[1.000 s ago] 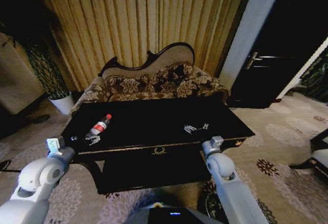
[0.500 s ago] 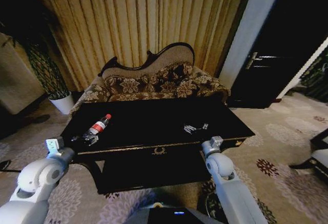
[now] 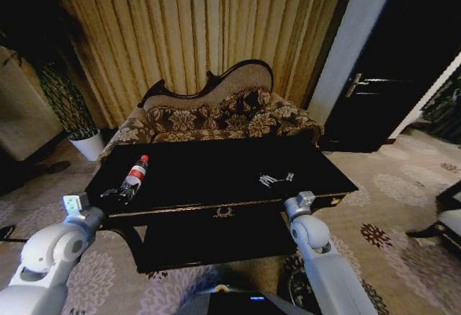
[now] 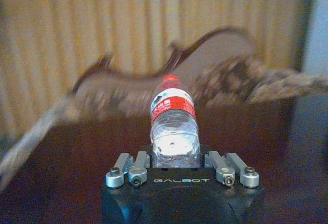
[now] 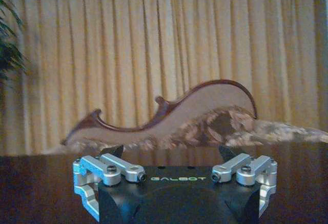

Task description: Move to the front of the table and place the trash on the table into the trash bin.

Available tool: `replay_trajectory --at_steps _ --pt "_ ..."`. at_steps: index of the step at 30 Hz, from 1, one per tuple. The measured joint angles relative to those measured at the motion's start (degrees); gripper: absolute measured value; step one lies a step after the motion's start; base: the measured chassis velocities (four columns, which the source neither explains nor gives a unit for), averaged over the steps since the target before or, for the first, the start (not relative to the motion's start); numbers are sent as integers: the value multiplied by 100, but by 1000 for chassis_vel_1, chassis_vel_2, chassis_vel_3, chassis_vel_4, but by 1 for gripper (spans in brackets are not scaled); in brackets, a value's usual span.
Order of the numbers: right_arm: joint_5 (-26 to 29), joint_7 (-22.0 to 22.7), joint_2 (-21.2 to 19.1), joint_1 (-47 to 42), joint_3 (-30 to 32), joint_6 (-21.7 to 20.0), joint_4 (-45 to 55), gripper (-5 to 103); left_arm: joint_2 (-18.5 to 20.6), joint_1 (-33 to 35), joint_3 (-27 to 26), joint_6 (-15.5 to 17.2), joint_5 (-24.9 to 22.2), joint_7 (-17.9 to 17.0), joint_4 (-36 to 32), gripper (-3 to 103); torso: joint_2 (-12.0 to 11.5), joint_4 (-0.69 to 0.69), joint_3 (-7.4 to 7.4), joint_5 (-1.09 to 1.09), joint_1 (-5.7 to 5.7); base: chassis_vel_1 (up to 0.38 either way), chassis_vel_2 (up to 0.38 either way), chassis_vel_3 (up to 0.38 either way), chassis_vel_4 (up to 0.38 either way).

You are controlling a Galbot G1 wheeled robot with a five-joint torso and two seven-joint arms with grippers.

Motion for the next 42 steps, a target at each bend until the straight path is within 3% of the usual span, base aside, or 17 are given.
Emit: replay_trajectory --at_steps 2,3,6,8,10,14,17,18,20,23,28,42 --pt "177 0 -77 -139 -108 -45 271 100 -12 14 -4 -707 386 413 -84 41 0 0 0 1 0 0 0 0 0" --pt "177 0 -77 -139 -108 -45 271 100 -12 14 -4 -707 386 413 -84 41 0 0 0 1 0 0 0 0 0" --pt "738 1 -191 -359 -277 -323 756 100 -21 48 -15 -1680 881 1144 -157 41 0 0 0 1 0 0 0 0 0" --pt "862 0 -221 -402 -309 -378 849 100 -21 58 -17 -1852 941 1288 -161 41 0 0 0 0 0 0 0 0 0" --pt "1402 1 -352 -577 -467 -607 1249 100 -17 100 -28 -2377 1306 1750 -206 41 0 0 0 0 0 0 0 0 0" --pt "1884 0 -425 -695 -547 -858 1605 100 -12 162 -26 -2764 1602 2008 -240 41 0 -1 0 0 0 0 0 0 0" --pt "2866 1 -438 -676 -512 -1515 2010 100 41 296 14 -3269 2147 2227 -299 41 0 0 0 0 -1 0 0 0 0" --pt "2866 1 -438 -676 -512 -1515 2010 100 41 296 14 -3269 2147 2227 -299 41 0 0 0 0 -1 0 0 0 0" --pt "3532 1 -438 -552 -413 -2012 2142 100 148 340 34 -3544 2425 2302 -311 41 0 0 0 1 0 0 0 0 0" --pt "3846 1 -409 -451 -407 -2248 2183 100 205 328 64 -3687 2596 2300 -322 41 0 0 0 0 0 0 0 0 0" --pt "3941 0 -345 -341 -478 -2298 2142 100 271 294 237 -3694 2608 2162 -395 41 0 0 0 0 0 0 0 0 0" --pt "3869 0 -264 156 -577 -2171 1897 100 352 -214 1219 -3310 2655 1766 -411 41 -1 -1 0 0 0 0 0 0 0"
